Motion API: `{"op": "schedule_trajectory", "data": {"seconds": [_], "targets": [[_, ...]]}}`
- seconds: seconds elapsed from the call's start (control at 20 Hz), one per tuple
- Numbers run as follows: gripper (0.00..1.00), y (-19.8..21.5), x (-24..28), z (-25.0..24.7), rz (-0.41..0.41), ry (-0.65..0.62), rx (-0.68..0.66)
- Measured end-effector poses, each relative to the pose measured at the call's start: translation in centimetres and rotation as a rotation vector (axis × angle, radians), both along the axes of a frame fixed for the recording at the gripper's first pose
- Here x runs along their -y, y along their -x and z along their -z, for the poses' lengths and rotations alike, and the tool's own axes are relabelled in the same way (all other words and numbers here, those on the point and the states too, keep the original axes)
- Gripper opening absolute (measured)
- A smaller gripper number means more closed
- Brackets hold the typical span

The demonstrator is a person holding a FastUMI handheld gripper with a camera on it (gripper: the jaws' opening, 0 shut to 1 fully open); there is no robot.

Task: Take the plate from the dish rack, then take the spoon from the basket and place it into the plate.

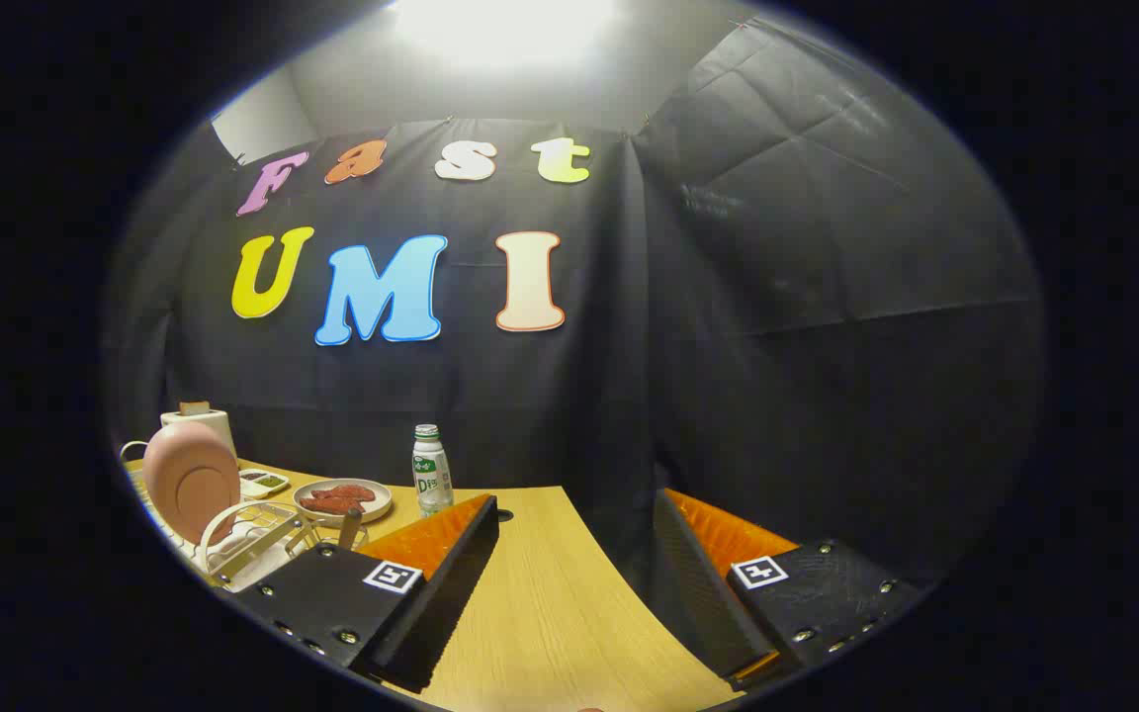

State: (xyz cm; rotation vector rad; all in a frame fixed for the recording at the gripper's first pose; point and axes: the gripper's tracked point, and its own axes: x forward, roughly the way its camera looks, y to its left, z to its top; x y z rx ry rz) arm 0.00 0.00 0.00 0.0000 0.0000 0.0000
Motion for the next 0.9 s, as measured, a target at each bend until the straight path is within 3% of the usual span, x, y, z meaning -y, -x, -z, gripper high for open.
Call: {"op": "schedule_trajectory", "data": {"seconds": [0.25,0.45,0.9], "targets": [[0.98,6.0,-3.1,-4.1,-0.047,-0.025,-0.044],[0.98,8.5,-7.3,-8.1,-0.117,-0.044,-0.022],[0.98,8.0,-17.3,-13.4,-0.306,-0.111,-0.021]]}}
